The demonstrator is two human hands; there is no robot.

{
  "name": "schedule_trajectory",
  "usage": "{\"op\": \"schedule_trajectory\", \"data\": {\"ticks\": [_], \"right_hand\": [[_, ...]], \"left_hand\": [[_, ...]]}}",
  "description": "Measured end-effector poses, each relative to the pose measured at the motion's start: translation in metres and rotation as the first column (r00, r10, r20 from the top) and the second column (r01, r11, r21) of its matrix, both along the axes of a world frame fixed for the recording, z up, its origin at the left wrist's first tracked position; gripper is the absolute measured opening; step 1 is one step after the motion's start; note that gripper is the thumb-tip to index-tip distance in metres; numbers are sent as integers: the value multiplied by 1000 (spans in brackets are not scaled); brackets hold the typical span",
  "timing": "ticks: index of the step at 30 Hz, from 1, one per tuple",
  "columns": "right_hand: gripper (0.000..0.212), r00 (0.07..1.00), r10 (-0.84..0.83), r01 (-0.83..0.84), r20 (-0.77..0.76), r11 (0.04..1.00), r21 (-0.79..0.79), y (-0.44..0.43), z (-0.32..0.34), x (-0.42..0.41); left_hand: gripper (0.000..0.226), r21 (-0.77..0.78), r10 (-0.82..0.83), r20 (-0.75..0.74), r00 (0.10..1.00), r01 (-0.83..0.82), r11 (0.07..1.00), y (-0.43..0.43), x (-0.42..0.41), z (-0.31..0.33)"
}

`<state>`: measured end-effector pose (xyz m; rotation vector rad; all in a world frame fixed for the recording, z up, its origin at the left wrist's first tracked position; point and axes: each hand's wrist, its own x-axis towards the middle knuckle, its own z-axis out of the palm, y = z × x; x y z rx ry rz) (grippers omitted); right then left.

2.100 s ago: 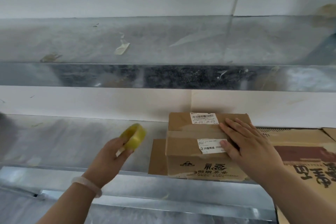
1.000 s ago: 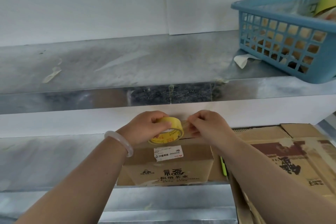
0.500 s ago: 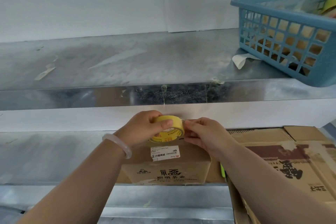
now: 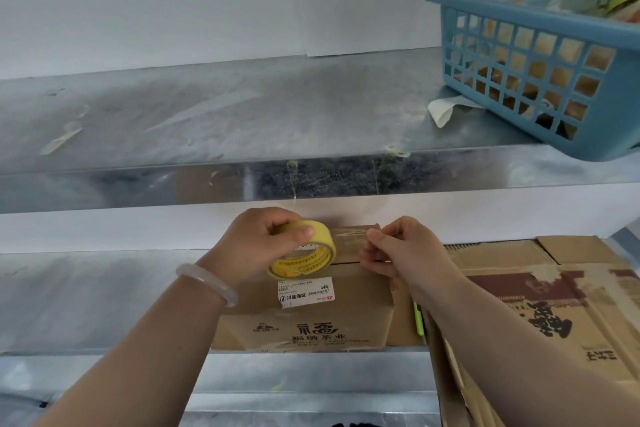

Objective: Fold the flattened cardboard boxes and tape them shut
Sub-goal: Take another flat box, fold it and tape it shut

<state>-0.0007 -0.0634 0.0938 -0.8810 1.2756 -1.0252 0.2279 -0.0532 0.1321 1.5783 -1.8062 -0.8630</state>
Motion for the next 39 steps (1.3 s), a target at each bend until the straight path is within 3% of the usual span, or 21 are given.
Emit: {"op": "schedule_trajectory", "data": {"ticks": [7, 12, 19, 23, 28, 31, 35, 39], "right_hand": [[12, 962, -163, 160, 220, 987, 33, 7, -6, -32], [13, 981, -117, 113, 153, 993, 36, 15, -21, -31], [13, 953, -137, 111, 269, 988, 110, 12, -37, -44], [12, 968, -137, 135, 211, 991, 25, 9, -38, -50], [17, 991, -135, 136, 19, 980, -145, 5, -38, -82], [13, 994, -102, 102, 42, 995, -3, 9, -61, -74], [16, 952, -62, -22, 299, 963, 269, 10, -85, -49], [11, 898, -56, -111, 435, 931, 349, 5, -90, -38]], "left_hand": [[39, 14, 15, 111, 994, -16, 1000, -11, -25, -1], [45, 22, 38, 93, 995, -40, 999, -13, -30, 0], [49, 74, 11, -15, 1000, -10, 997, -8, -21, -21], [50, 38, 50, -28, 998, -49, 998, -7, -18, -26], [37, 17, 58, 41, 997, -59, 998, -14, -28, -22], [36, 26, 66, 37, 997, -67, 997, -14, -32, -22], [37, 59, 108, 2, 994, -108, 992, -13, -38, -24], [30, 82, 125, -52, 991, -121, 989, -15, -41, -24]]}}
